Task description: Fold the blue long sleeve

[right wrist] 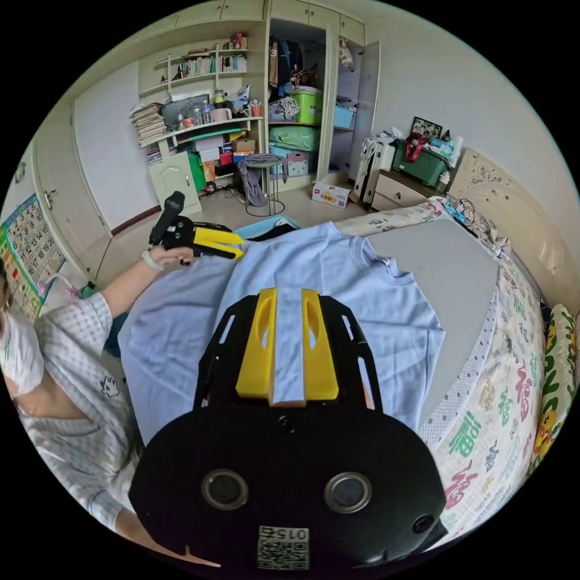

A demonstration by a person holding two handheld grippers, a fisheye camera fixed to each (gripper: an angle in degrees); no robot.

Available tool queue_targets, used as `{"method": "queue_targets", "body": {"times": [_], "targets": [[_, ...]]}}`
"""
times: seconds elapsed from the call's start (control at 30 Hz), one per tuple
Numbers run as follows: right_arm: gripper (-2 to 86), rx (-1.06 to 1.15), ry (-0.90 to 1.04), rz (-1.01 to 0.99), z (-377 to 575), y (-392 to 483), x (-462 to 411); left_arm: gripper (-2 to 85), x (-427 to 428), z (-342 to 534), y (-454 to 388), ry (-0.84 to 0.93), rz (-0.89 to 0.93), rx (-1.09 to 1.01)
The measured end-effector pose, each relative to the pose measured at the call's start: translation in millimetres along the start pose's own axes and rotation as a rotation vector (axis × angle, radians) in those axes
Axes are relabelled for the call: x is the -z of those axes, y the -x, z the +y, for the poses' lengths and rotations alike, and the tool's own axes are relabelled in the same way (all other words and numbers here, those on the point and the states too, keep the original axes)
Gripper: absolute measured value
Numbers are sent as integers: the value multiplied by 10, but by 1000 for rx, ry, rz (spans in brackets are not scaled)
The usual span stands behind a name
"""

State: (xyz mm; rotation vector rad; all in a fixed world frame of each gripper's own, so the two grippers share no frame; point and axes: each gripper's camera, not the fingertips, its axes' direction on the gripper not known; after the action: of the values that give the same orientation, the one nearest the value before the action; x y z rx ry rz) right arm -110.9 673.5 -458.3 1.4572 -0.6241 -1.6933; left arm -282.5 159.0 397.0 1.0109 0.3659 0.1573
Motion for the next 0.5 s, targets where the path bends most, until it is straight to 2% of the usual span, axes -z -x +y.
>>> {"method": "queue_targets", "body": {"times": [0.07, 0.17, 0.3, 0.5], "targets": [[96, -71, -26, -99, -405, -132, -400, 115, -65, 49, 75, 1, -29, -23], [107, -221, 28, -145, -956, -422, -1175, 113, -207, 372, 237, -116, 57, 45], [112, -355, 105, 22, -1414, -738, -2031, 100, -294, 684, 411, -196, 92, 55], [104, -333, 216, 126, -1939, -846, -2802, 98, -384, 808, 569, -203, 78, 48]]}}
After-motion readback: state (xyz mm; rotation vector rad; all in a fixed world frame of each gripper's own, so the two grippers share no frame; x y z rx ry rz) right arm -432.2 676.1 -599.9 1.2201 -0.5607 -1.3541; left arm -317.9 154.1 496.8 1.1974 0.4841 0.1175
